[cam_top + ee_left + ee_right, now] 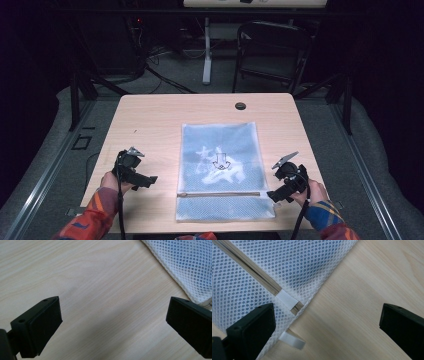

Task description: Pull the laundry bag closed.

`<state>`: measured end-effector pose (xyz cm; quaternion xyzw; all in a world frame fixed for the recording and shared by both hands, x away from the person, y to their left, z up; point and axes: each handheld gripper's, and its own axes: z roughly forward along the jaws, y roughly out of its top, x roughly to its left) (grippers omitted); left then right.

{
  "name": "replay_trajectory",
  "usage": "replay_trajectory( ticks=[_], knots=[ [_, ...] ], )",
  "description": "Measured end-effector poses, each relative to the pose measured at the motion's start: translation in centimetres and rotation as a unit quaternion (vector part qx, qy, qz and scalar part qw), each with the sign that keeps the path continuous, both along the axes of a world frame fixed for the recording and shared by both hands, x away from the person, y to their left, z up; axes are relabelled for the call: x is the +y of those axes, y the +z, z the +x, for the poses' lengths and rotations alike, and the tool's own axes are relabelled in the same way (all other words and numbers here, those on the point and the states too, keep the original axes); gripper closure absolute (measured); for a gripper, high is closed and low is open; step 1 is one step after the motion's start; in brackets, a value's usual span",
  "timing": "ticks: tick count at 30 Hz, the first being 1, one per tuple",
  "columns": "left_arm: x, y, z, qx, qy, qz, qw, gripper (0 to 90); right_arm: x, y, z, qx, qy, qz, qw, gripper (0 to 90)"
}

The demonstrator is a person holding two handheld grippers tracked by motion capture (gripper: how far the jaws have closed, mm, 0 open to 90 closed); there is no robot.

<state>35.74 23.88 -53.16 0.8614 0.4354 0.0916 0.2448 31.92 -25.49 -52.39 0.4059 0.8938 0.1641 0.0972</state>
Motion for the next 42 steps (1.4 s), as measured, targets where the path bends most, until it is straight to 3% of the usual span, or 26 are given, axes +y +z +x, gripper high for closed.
replay_trajectory(
  ticks=[4,6,9,10,14,16,18,21,22,25,27,31,42],
  knots=[
    [-0.3,0.1,0.0,-0.003,-0.003,-0.001,1.0000,0.1,0.2,0.1,-0.2,0.003,0.000,-0.009,1.0000,0.0],
    [-0.3,0.1,-0.1,-0.002,-0.005,-0.001,1.0000,0.1,0.4,0.1,-0.3,0.006,0.003,0.000,1.0000,0.1],
    [-0.5,0.1,-0.2,-0.001,-0.013,0.000,0.9999,0.2,0.6,0.2,-0.3,0.004,0.006,-0.007,0.9999,0.2],
    [-0.6,0.2,-0.2,-0.001,-0.014,-0.001,0.9999,0.1,0.7,0.0,-0.4,0.000,0.001,0.005,1.0000,0.2],
    [-1.1,0.3,-0.1,-0.003,-0.020,0.004,0.9998,0.2,0.9,0.2,-0.4,-0.003,0.011,-0.004,0.9999,0.7],
    [-1.3,0.4,-0.1,-0.006,-0.024,0.003,0.9997,0.3,1.1,0.1,-0.6,-0.009,0.005,0.013,0.9999,1.0],
    [-1.4,0.4,-0.1,-0.007,-0.028,0.002,0.9996,0.3,1.3,0.5,-0.5,-0.008,0.016,0.003,0.9998,1.4],
    [-1.7,0.5,-0.2,-0.009,-0.033,-0.002,0.9994,0.3,1.9,0.6,-0.7,-0.018,0.018,0.012,0.9996,1.8],
    [-1.8,0.6,-0.2,-0.010,-0.033,-0.004,0.9994,0.3,2.0,0.8,-0.6,-0.013,0.029,0.001,0.9995,1.9],
    [-2.4,0.6,-0.2,-0.020,-0.033,-0.002,0.9993,0.3,2.5,0.8,-0.8,-0.014,0.032,0.002,0.9994,2.1],
    [-2.8,0.7,-0.3,-0.020,-0.040,-0.002,0.9990,0.3,2.9,0.7,-0.9,-0.012,0.036,0.011,0.9992,2.0],
    [-3.4,0.7,-0.3,-0.018,-0.050,-0.004,0.9986,0.3,3.4,0.9,-0.9,-0.013,0.048,0.004,0.9988,2.0],
    [-4.6,0.5,-0.5,-0.017,-0.063,-0.012,0.9978,3.8,5.2,1.1,-1.0,-0.018,0.065,0.019,0.9975,3.2]
  ],
)
